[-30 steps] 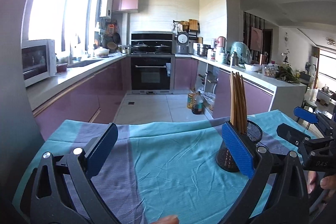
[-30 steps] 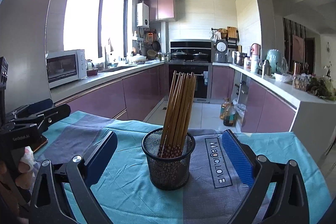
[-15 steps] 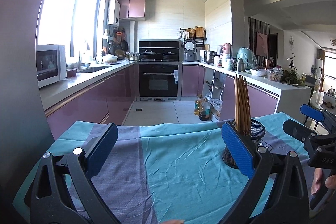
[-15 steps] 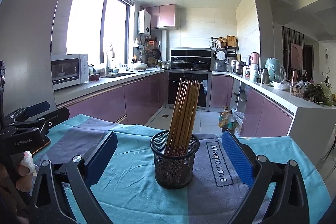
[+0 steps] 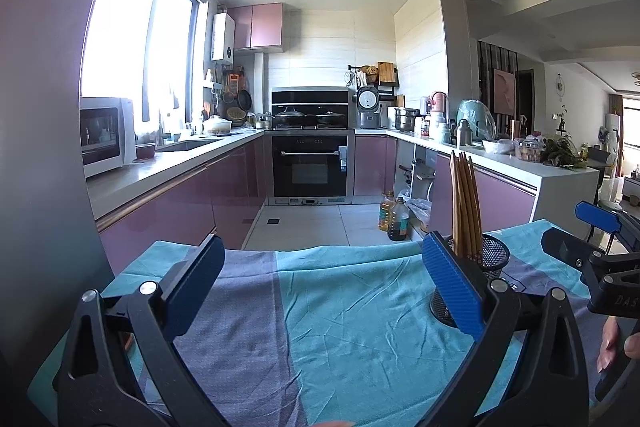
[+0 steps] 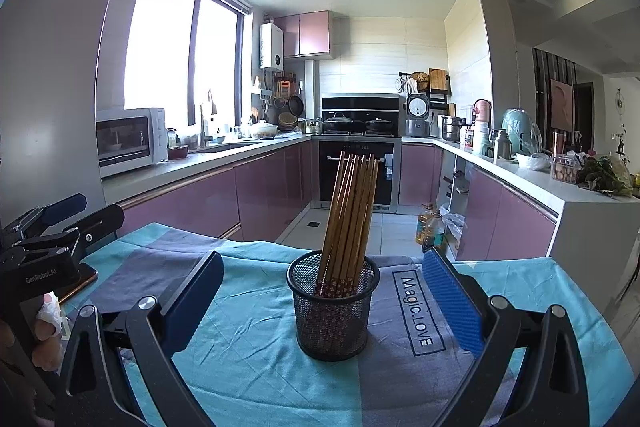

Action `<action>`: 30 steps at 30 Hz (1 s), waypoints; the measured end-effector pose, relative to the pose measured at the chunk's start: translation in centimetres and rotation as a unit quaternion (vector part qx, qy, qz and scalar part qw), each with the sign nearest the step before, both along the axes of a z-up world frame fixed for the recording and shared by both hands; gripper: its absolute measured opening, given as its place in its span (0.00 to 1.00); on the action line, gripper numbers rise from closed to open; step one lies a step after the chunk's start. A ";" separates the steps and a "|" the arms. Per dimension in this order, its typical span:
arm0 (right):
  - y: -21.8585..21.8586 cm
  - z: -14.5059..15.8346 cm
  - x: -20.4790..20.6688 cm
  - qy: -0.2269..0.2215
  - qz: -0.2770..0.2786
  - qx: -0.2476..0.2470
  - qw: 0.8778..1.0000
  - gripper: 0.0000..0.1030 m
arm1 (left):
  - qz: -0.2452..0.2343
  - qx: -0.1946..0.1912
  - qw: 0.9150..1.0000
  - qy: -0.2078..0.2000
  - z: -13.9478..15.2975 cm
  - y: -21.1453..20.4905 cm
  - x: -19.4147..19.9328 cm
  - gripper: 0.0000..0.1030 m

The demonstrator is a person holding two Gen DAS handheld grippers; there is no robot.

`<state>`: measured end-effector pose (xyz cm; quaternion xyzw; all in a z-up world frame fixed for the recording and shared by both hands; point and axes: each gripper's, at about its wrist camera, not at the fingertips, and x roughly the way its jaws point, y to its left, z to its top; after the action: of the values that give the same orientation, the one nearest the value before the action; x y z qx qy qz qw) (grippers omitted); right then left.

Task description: Organize utensils

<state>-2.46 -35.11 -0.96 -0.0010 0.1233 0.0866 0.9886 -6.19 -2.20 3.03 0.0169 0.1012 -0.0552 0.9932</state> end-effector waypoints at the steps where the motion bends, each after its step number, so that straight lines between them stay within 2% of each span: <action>1: 0.0 0.0 0.0 -0.001 -0.001 0.000 1.000 0.94 | 0.000 0.000 1.000 -0.001 0.1 0.0 0.0 0.95; 30: -0.1 0.1 0.1 0.000 0.000 0.003 1.000 0.94 | 0.001 -0.004 1.000 -0.004 0.2 -0.2 -0.5 0.95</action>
<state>-2.33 -35.20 -0.82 0.0018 0.1229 0.0869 0.9886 -6.70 -2.36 3.20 0.0127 0.0970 -0.0544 0.9937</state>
